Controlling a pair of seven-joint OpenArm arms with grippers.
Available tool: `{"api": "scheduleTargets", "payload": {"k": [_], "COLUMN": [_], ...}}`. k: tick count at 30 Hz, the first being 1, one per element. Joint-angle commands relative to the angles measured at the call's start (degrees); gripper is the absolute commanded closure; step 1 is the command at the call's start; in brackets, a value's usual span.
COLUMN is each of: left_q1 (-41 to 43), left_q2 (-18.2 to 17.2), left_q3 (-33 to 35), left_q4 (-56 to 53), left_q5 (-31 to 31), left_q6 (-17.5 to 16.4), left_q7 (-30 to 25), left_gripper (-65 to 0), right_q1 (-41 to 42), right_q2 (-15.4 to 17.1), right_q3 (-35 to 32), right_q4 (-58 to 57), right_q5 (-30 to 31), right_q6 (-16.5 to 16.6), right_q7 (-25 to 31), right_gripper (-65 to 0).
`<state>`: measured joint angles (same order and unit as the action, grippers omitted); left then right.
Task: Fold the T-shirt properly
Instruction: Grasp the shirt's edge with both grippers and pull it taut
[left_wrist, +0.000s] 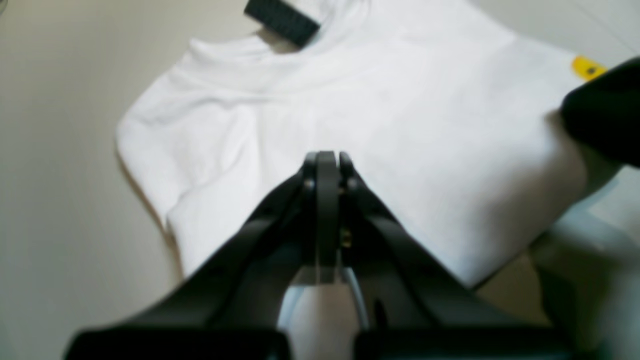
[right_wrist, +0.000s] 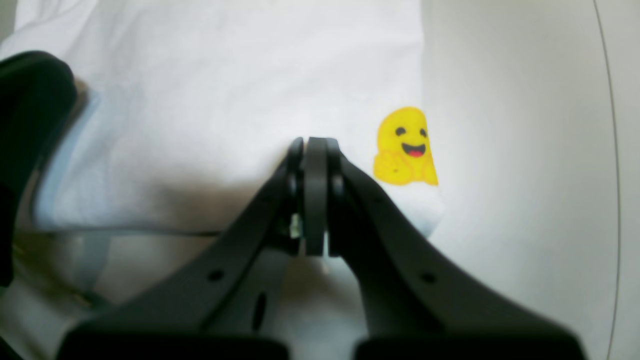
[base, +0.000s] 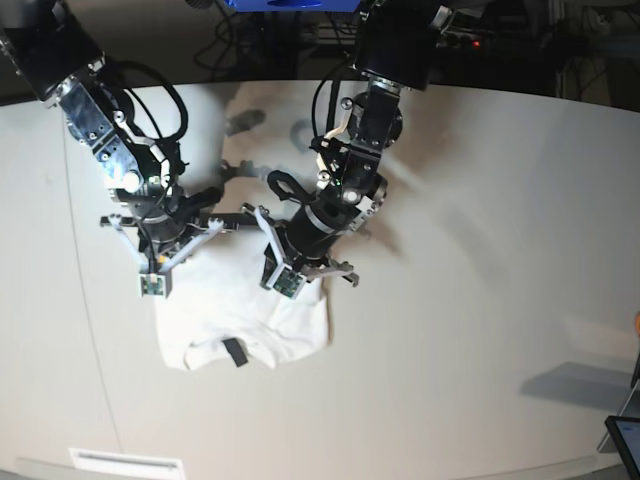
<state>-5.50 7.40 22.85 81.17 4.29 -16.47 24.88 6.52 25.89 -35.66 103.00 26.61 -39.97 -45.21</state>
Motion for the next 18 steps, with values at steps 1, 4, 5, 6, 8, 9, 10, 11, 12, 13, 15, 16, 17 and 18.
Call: {"api": "scheduleTargets", "payload": {"k": [1, 4, 5, 6, 8, 9, 10, 11, 12, 13, 15, 16, 17, 18], "left_q1": [-1.8, -2.3, -2.8, -3.0, -3.1, -3.0, -2.7, -2.6, -2.1, -1.5, -0.9, -0.5, -0.1, 0.3], "left_q2": [1.2, 1.3, 1.3, 1.3, 1.3, 1.3, 1.1, 0.8, 0.6, -0.1, -0.9, -1.1, -1.9, -2.4], "left_q3": [0.1, 0.0, 0.0, 0.1, 0.1, 0.1, 0.1, 0.2, 0.2, 0.2, 0.2, 0.2, 0.2, 0.2], "left_q4": [0.2, -3.6, -4.9, -6.2, -8.2, -8.8, -9.2, -9.5, -9.6, -9.6, -9.4, -9.5, -9.5, -9.4], "left_q5": [-0.5, -0.5, -0.5, -0.5, -0.5, -0.4, -0.1, -0.1, 0.0, 0.0, 0.0, 0.1, 0.1, 0.1], "left_q6": [0.2, 0.2, 0.2, 0.2, 0.2, 0.2, 0.2, 0.2, 0.2, 0.2, 0.2, 0.2, 0.2, 0.2], "left_q7": [-2.4, -2.9, -3.0, -3.0, -3.0, -3.0, -3.0, -3.0, -2.9, -2.9, -2.9, -2.8, -2.8, -2.8], "left_gripper": [0.0, 0.0, 0.0, 0.0, 0.0, 0.0, 0.0, 0.0, 0.0, 0.0, 0.0, 0.0, 0.0, 0.0], "right_q1": [1.3, 1.3, 1.5, 1.5, 1.3, 1.2, 0.6, -0.1, -0.5, -0.9, -1.5, -1.8, -2.1, -2.2], "right_q2": [0.8, 0.8, 0.7, 0.7, 0.7, 0.7, 0.7, 0.8, 0.8, 0.8, 0.8, 0.8, 0.8, 0.8], "right_q3": [0.6, 0.5, 0.4, 0.4, 0.3, 0.3, 0.3, 0.3, 0.3, 0.3, 0.3, 0.3, 0.3, 0.3], "right_q4": [1.0, -0.5, -1.4, -2.6, -4.2, -4.8, -5.2, -5.4, -5.6, -6.1, -7.0, -7.5, -7.8, -7.9], "right_q5": [-0.8, -0.8, -0.8, -0.8, -0.8, -0.8, -0.8, -0.8, -0.8, -0.8, -0.8, -0.8, -0.8, -0.8], "right_q6": [0.0, 0.0, 0.0, 0.0, 0.0, 0.0, 0.0, 0.0, 0.0, 0.0, 0.0, 0.0, 0.0, 0.0], "right_q7": [1.8, 2.3, 2.4, 2.4, 2.7, 3.5, 4.4, 4.9, 5.1, 5.3, 5.3, 5.3, 5.9, 6.5], "right_gripper": [-0.1, -0.1, -0.1, -0.1, -0.1, -0.1, -0.1, -0.1, -0.1, -0.1, -0.1, -0.1, -0.1, -0.1]}}
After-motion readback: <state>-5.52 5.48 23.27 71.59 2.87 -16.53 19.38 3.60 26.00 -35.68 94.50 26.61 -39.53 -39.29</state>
